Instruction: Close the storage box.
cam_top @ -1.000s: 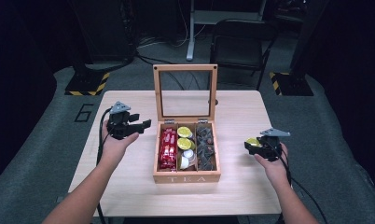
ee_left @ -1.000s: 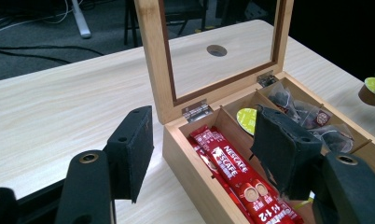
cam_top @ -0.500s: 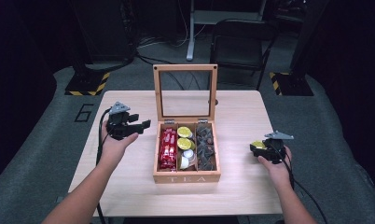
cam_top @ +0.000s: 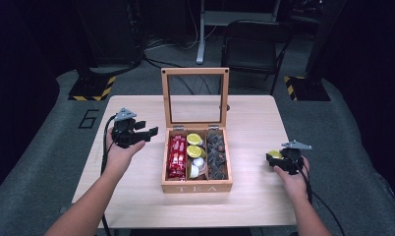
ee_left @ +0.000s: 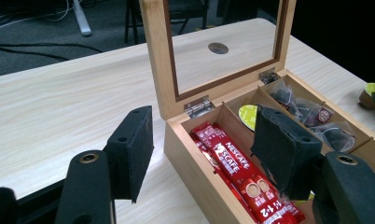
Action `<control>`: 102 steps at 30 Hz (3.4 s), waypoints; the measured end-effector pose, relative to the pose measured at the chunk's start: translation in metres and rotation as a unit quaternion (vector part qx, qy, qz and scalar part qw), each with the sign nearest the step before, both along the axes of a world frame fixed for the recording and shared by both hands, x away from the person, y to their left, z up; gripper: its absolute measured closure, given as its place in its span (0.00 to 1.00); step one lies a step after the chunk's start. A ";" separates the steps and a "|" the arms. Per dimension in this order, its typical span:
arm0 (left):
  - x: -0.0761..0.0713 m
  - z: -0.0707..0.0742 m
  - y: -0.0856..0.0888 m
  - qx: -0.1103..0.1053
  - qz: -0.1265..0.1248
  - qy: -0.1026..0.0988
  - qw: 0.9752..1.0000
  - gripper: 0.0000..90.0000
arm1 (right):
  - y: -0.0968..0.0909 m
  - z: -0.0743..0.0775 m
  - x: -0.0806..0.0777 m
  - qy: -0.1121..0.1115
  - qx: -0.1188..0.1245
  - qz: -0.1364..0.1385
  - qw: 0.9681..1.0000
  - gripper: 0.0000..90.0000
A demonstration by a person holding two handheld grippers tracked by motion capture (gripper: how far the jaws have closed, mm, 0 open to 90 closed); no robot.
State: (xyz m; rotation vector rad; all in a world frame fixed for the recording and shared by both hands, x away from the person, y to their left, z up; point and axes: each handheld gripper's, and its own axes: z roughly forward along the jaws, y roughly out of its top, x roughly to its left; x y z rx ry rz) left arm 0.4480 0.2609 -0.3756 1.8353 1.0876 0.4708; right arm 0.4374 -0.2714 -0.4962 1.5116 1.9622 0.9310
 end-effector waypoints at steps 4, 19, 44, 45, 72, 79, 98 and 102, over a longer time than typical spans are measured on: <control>0.000 0.000 0.001 0.002 -0.001 -0.001 1.000 0.42 | 0.000 -0.001 0.000 0.001 -0.004 0.002 1.000 0.41; -0.001 0.000 0.001 0.000 0.001 -0.001 1.000 0.42 | -0.001 -0.002 0.001 0.009 -0.001 -0.007 1.000 0.33; 0.006 -0.004 -0.002 -0.002 -0.003 0.003 1.000 0.42 | 0.022 0.046 0.012 -0.018 -0.020 0.028 0.999 0.33; 0.007 -0.004 -0.002 -0.003 -0.002 0.004 1.000 0.42 | 0.024 0.048 0.012 -0.018 -0.025 0.033 0.999 0.33; 0.015 -0.002 -0.004 -0.005 -0.003 -0.002 1.000 0.42 | 0.095 0.103 0.053 -0.034 -0.028 0.111 0.993 0.33; 0.014 0.001 -0.005 -0.004 -0.006 -0.003 1.000 0.42 | 0.107 0.106 0.065 -0.036 -0.015 0.120 0.992 0.33; 0.008 0.005 -0.008 -0.004 -0.010 -0.010 1.000 0.42 | 0.117 0.131 0.077 -0.049 0.008 0.135 0.990 0.41; 0.008 0.005 -0.007 -0.002 -0.010 -0.009 1.000 0.42 | 0.124 0.140 0.080 -0.051 0.010 0.131 0.990 0.42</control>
